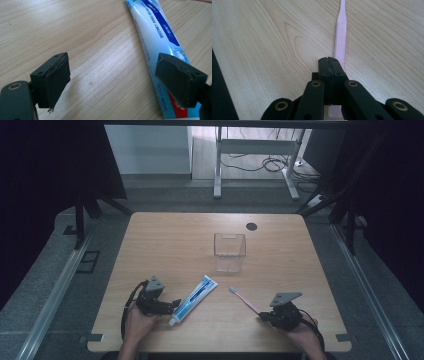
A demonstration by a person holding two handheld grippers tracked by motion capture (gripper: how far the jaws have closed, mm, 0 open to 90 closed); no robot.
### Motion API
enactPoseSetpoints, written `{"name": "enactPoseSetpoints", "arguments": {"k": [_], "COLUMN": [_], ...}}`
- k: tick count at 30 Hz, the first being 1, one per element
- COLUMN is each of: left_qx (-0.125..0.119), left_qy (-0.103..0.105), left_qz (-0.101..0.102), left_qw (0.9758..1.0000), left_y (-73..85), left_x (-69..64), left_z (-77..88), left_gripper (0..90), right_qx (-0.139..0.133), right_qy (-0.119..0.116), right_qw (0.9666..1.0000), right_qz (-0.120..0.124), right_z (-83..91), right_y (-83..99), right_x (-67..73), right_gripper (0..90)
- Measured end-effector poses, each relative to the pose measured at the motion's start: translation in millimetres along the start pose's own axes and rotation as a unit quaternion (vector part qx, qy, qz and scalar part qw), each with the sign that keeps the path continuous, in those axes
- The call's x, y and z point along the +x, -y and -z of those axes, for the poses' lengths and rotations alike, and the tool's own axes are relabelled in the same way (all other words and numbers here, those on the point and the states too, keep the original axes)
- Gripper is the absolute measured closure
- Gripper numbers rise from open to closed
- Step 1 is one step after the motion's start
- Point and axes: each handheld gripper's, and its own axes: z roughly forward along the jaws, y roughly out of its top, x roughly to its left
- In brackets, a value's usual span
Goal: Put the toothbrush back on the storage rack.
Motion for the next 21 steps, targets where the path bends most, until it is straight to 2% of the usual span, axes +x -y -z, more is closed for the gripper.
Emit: {"name": "enactPoseSetpoints", "arguments": {"k": [21], "left_qx": [0.004], "left_qy": [-0.004], "left_qz": [-0.003], "left_qw": [1.0000], "left_y": [-0.1], "left_x": [-1.0], "left_z": [-1.7], "left_gripper": [13.1], "right_qx": [-0.002], "right_qy": [0.030], "right_qw": [0.9993], "right_qz": [-0.024], "right_z": [7.6], "right_y": [6.7], "right_x": [-22.5], "right_gripper": [89.9]}}
